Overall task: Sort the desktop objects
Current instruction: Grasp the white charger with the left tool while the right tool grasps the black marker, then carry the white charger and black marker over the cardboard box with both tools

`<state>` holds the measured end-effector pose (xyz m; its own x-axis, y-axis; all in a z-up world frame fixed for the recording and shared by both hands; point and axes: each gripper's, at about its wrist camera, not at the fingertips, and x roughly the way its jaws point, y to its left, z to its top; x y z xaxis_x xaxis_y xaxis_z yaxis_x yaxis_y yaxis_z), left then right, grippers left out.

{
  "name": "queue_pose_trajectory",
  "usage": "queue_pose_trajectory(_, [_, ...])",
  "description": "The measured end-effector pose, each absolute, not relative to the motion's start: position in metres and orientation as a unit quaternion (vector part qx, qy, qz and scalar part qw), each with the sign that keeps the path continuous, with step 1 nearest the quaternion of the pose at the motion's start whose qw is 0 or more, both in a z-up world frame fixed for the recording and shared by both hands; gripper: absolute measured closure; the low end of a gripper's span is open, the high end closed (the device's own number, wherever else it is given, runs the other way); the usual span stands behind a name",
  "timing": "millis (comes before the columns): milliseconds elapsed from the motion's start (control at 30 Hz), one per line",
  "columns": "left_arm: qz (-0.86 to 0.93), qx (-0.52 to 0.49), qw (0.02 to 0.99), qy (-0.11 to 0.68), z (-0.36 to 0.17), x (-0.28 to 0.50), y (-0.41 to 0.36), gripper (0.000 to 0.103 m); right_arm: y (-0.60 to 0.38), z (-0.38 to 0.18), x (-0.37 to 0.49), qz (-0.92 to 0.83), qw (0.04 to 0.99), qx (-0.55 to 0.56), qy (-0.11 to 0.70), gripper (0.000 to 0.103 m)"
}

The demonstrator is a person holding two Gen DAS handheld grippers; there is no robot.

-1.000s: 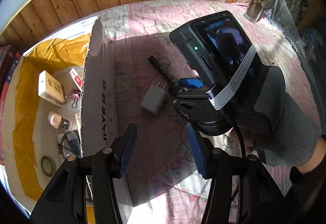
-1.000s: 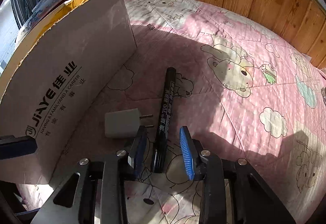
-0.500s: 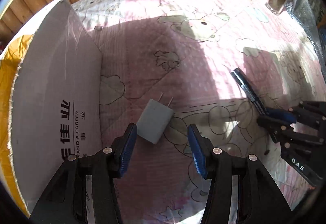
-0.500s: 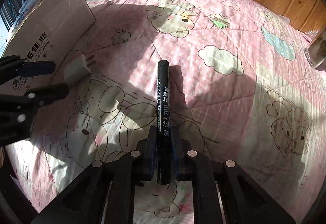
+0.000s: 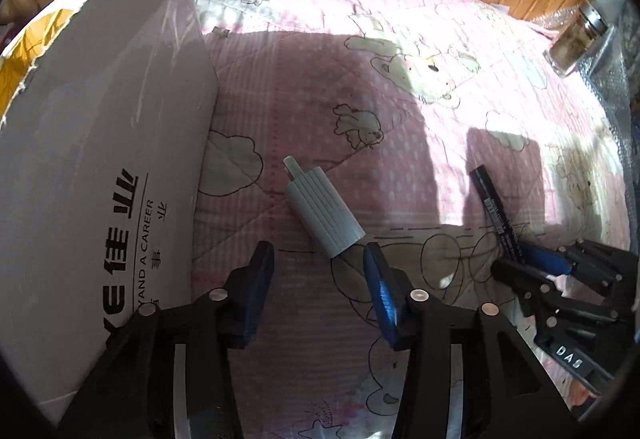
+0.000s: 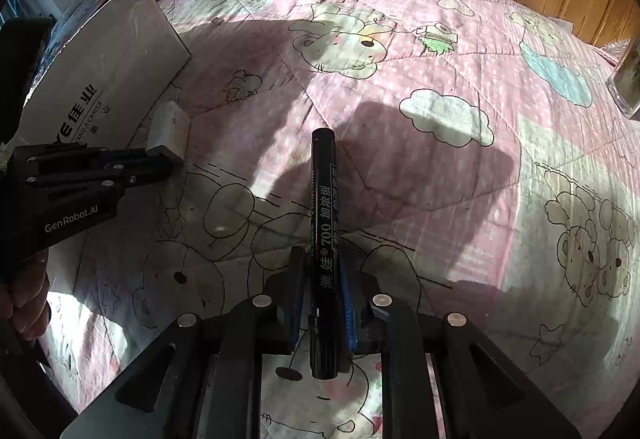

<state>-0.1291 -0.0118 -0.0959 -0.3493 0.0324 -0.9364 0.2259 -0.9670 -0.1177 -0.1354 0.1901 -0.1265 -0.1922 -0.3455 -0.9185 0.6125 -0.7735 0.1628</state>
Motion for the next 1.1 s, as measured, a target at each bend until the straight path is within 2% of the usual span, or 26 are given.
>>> queue_pose_trajectory(133, [-0.807, 0.568, 0.066, 0.146, -0.096, -0.14, -0.014, 0.051, 0.187, -0.126, -0.129, -0.759, 0.325, 0.551, 0.125, 0.066])
queue_pose_trajectory(200, [-0.804, 0.571, 0.083, 0.144, -0.101, -0.148, -0.013, 0.051, 0.186, -0.126, -0.126, -0.759, 0.326, 0.549, 0.129, 0.066])
queue_pose_trajectory(233, [-0.802, 0.573, 0.087, 0.145, -0.105, -0.151, -0.013, 0.054, 0.187, -0.126, -0.127, -0.758, 0.328, 0.548, 0.13, 0.066])
queue_pose_trajectory(267, [-0.799, 0.578, 0.092, 0.142, -0.11, -0.153, -0.013, 0.066, 0.189, -0.126, -0.132, -0.758, 0.329, 0.548, 0.131, 0.066])
queue_pose_trajectory(300, [-0.795, 0.582, 0.101, 0.136, -0.113, -0.16, -0.012, 0.082, 0.189, -0.126, -0.135, -0.758, 0.329, 0.548, 0.133, 0.067])
queue_pose_trajectory(333, [-0.802, 0.573, 0.101, 0.133, -0.112, -0.158, -0.011, 0.082, 0.195, -0.124, -0.141, -0.761, 0.322, 0.546, 0.136, 0.08])
queue_pose_trajectory(367, [-0.805, 0.569, 0.093, 0.137, -0.111, -0.156, -0.011, 0.082, 0.196, -0.124, -0.143, -0.764, 0.316, 0.545, 0.14, 0.087])
queue_pose_trajectory(400, [-0.807, 0.566, 0.09, 0.142, -0.11, -0.153, -0.012, 0.082, 0.194, -0.123, -0.147, -0.764, 0.318, 0.545, 0.135, 0.088])
queue_pose_trajectory(800, [-0.828, 0.543, 0.046, 0.136, -0.065, -0.084, 0.009, 0.082, 0.181, -0.1, -0.137, -0.76, 0.344, 0.547, 0.066, 0.089])
queue_pose_trajectory(1100, [-0.841, 0.529, 0.015, 0.11, -0.043, -0.008, 0.032, 0.082, 0.177, -0.098, -0.096, -0.764, 0.335, 0.549, 0.06, 0.088])
